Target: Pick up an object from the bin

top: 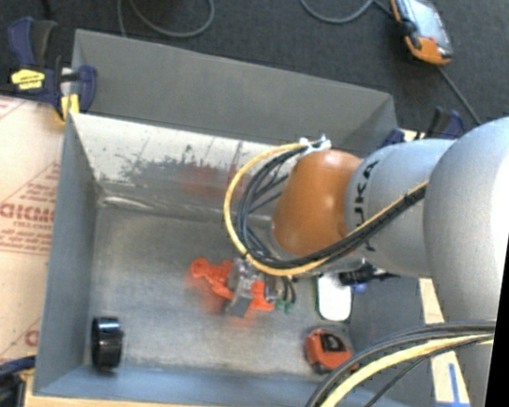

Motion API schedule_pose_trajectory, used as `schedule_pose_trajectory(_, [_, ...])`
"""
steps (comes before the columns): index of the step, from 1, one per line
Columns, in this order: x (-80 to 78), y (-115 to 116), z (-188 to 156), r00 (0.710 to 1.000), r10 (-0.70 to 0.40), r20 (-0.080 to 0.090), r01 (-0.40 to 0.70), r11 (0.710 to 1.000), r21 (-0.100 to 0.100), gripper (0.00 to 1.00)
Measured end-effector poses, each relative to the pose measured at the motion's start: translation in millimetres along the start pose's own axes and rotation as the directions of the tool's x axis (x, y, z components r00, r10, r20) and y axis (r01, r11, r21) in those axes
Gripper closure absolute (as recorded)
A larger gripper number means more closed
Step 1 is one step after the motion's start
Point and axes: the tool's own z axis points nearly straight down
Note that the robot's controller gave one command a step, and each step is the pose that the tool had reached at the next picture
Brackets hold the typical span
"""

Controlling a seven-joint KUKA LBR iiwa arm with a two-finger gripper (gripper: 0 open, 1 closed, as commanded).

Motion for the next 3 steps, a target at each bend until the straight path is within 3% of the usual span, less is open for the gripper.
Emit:
schedule_pose_trajectory(1, [-8.1,3.4,1.2,1.0,-0.005,0.003,0.005,1.0,-0.001,1.0])
schedule_pose_trajectory(2, [8.7,8.8,0.9,1.0,-0.014,0.008,0.014,1.0,0.0,1.0])
schedule_pose_trajectory(3, [16.9,21.0,-21.8,1.0,-0.02,-0.003,0.02,1.0,0.0,1.0])
